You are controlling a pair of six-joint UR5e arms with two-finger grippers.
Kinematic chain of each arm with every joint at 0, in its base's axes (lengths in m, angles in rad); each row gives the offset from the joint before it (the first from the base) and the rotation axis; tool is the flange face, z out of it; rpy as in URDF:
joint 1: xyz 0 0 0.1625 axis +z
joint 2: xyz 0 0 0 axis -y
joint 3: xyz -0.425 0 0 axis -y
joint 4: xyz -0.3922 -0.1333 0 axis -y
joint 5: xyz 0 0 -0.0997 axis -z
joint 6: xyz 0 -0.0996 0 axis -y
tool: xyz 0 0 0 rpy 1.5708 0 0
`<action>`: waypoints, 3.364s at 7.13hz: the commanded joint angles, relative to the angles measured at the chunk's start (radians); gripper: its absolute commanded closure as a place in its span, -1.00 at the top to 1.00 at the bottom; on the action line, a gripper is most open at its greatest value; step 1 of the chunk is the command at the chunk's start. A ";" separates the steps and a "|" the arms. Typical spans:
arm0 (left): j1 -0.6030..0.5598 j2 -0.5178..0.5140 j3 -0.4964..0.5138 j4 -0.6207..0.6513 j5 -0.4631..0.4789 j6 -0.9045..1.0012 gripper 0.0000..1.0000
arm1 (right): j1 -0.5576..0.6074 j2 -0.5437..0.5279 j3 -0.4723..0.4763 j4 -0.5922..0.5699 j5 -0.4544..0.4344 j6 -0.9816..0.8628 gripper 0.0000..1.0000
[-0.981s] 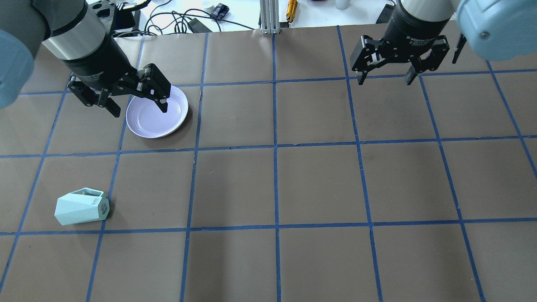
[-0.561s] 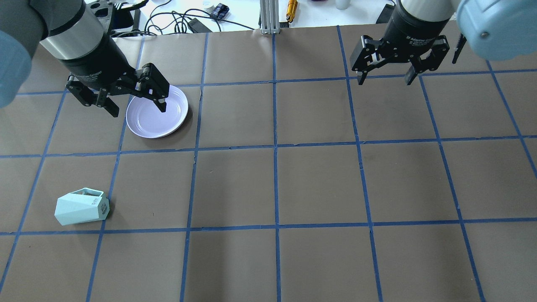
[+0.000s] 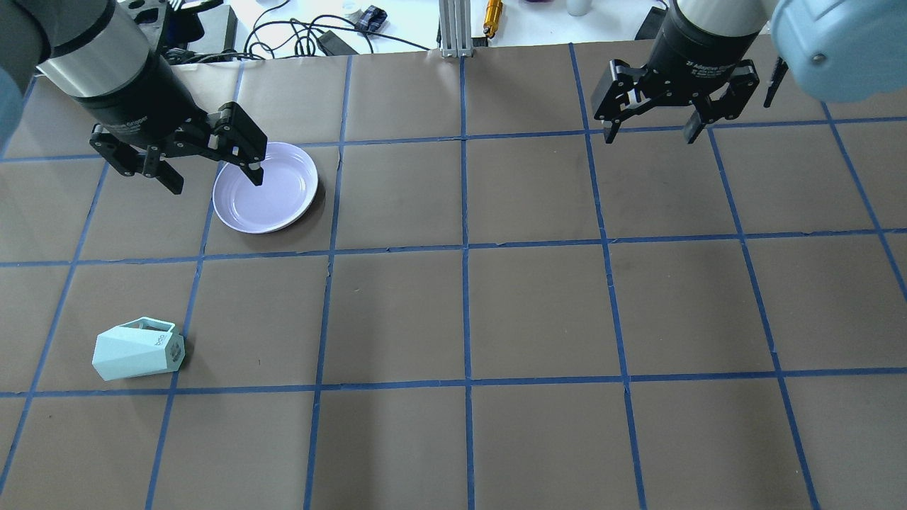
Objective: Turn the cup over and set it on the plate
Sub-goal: 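Move the left gripper away from the white plate toward the table edge, then lower the left gripper beside the mint-green cup lying on its side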
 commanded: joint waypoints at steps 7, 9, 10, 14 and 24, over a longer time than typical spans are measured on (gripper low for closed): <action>0.407 -0.003 -0.015 -0.129 -0.039 0.491 1.00 | 0.000 0.000 0.000 0.000 0.000 0.000 1.00; 0.521 -0.024 -0.044 -0.133 -0.039 0.612 1.00 | 0.000 0.000 0.000 -0.002 0.000 0.000 1.00; 0.587 -0.039 -0.067 -0.132 -0.044 0.660 1.00 | 0.000 0.000 0.000 0.000 0.000 0.000 1.00; 0.757 -0.116 -0.107 -0.199 -0.145 0.758 1.00 | 0.000 0.000 0.000 0.000 0.000 0.000 1.00; 0.948 -0.472 -0.121 -0.311 -0.275 1.082 1.00 | 0.000 0.000 0.000 0.000 0.000 0.000 1.00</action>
